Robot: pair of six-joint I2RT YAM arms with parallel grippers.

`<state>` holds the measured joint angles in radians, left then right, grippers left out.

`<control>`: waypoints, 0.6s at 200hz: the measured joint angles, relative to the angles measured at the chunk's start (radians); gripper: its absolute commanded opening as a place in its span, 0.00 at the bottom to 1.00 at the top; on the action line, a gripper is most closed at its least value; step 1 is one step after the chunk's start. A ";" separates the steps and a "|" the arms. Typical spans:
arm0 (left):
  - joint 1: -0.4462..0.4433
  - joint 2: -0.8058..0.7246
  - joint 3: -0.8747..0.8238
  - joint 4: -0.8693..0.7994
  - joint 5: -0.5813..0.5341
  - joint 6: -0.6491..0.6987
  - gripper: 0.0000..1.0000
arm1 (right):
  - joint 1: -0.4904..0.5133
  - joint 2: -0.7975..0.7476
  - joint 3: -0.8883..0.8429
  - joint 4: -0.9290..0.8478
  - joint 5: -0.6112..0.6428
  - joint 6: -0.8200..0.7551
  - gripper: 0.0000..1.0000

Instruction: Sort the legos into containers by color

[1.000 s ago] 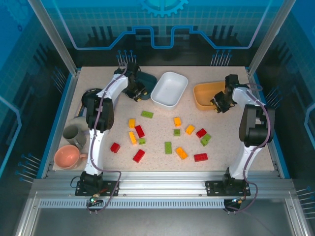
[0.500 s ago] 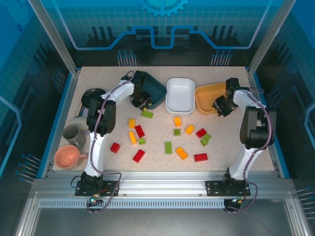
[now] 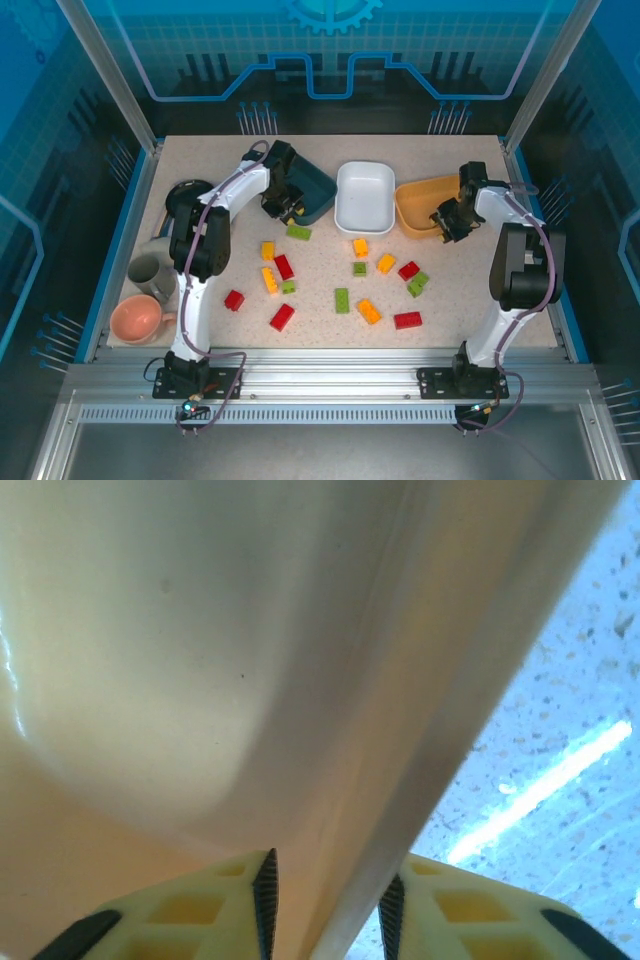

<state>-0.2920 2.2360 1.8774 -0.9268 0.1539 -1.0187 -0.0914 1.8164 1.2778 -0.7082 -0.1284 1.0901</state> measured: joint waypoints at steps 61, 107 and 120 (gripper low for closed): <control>0.002 0.000 -0.002 0.019 -0.002 -0.112 0.19 | 0.019 -0.129 -0.003 -0.064 0.050 -0.034 0.55; 0.000 0.000 -0.002 0.035 -0.006 -0.158 0.59 | 0.084 -0.354 -0.140 -0.130 0.109 -0.126 0.60; -0.001 -0.006 -0.003 0.034 -0.013 -0.164 0.70 | 0.119 -0.392 -0.178 -0.167 0.124 -0.152 0.63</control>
<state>-0.2928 2.2303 1.8748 -0.8928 0.1413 -1.1824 0.0277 1.4242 1.1000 -0.8753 -0.0040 0.9379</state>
